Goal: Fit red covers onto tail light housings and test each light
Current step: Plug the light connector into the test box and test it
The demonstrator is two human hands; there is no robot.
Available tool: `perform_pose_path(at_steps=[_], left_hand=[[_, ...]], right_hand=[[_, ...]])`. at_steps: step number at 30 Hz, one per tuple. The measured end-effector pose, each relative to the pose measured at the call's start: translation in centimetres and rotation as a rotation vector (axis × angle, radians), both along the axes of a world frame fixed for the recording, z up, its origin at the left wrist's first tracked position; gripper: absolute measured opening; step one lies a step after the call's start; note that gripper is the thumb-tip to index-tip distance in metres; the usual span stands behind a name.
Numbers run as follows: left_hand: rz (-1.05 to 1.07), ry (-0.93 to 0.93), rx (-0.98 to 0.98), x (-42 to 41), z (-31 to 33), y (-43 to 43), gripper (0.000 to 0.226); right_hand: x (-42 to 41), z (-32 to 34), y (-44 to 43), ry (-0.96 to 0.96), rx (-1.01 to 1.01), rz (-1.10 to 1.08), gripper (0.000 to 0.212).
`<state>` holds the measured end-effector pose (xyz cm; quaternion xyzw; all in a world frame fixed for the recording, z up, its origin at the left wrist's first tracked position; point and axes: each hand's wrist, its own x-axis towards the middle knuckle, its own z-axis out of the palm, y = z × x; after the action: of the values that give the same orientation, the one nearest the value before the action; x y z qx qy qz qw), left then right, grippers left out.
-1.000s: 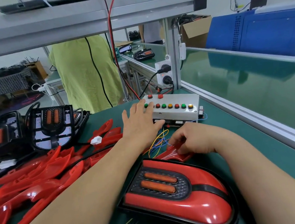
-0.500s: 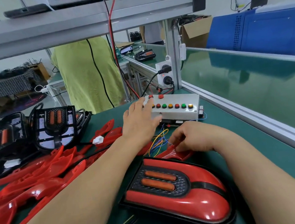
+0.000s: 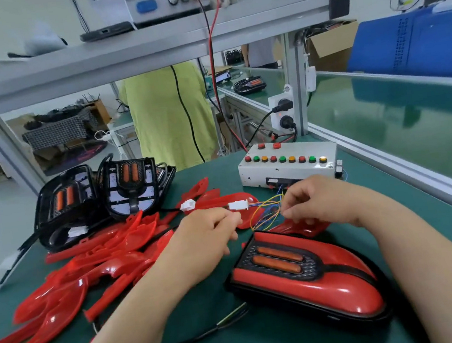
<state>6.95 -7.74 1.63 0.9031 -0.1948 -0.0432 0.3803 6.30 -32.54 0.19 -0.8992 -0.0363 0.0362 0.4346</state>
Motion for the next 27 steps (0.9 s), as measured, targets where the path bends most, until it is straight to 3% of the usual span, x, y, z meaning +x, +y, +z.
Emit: perform_pose_path(at_steps=[5,9,15,19,24,27], left_hand=[[-0.080,0.042,0.361,-1.4,0.0,-0.9,0.046],[-0.026,0.376,0.096,-1.7,-0.4,-0.9,0.046],[-0.054,0.530,-0.070,-1.5,-1.1,-0.6,0.047],[0.025,0.359,-0.098,-0.8,-1.6,-0.7,0.046],[0.096,0.132,-0.140,0.4,-2.3,-0.3,0.029],[0.167,0.011,-0.192,0.8,-2.7,-0.3,0.022]], right_hand=[[-0.5,0.2,0.8,0.119,0.074,0.050,0.019],[-0.5,-0.1,1.5,0.125,0.094,0.078,0.025],[-0.3,-0.1,1.3,0.184,0.221,0.099,0.032],[-0.2,-0.3,1.3,0.140,0.193,0.085,0.022],[1.0,-0.6,1.0,-0.293,0.189,-0.261,0.014],[1.4,-0.7,1.3,-0.322,0.198,-0.321,0.016]])
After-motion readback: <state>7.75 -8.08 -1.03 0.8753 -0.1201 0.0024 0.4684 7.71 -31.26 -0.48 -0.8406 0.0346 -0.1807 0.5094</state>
